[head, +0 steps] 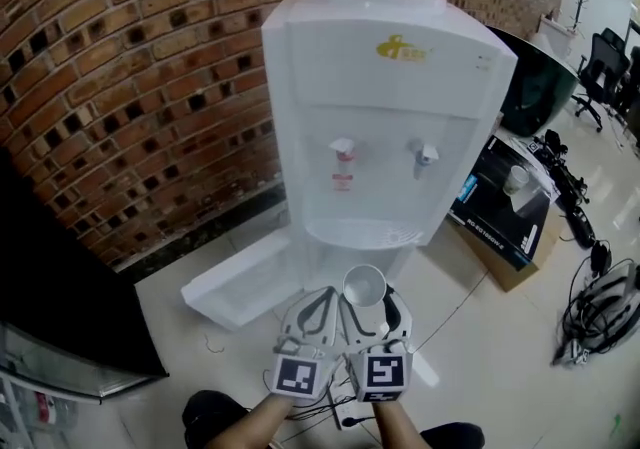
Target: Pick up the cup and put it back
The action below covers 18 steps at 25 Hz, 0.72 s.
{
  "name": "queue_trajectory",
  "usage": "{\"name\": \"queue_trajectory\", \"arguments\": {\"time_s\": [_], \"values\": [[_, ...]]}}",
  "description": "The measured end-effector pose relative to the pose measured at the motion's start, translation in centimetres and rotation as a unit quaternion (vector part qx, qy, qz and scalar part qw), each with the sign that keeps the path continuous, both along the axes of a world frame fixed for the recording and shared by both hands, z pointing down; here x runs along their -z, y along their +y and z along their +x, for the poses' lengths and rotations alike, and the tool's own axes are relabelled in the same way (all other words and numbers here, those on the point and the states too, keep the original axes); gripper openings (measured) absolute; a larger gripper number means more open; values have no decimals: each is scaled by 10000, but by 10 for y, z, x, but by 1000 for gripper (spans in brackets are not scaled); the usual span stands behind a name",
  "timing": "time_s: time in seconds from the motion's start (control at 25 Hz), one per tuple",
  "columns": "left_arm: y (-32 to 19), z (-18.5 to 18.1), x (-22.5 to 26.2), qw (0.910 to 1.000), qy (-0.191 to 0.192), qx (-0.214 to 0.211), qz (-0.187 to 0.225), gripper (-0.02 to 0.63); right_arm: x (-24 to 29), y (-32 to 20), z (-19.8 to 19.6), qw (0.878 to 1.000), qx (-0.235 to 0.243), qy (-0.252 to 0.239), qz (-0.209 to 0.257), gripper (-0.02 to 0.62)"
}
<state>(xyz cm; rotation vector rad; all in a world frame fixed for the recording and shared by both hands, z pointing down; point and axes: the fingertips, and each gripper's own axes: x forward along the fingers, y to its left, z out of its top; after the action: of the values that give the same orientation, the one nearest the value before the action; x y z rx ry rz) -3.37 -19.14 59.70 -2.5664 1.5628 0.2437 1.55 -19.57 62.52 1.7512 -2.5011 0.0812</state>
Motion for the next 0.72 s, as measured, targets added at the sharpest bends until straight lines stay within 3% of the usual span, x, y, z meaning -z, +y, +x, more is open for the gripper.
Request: {"name": "queue_trajectory", "arguments": {"time_s": [0.24, 0.56, 0.72], "values": [[4, 4, 50, 9997, -155, -165, 9, -3, 49, 5, 9, 9999, -86, -65, -121, 302], [17, 10, 193, 9991, -314, -273, -38, -3, 187, 20, 12, 9992, -71, -31, -397, 302], [27, 10, 269, 9994, -144, -242, -177, -3, 267, 27, 12, 9989, -65, -83, -458, 302]]}}
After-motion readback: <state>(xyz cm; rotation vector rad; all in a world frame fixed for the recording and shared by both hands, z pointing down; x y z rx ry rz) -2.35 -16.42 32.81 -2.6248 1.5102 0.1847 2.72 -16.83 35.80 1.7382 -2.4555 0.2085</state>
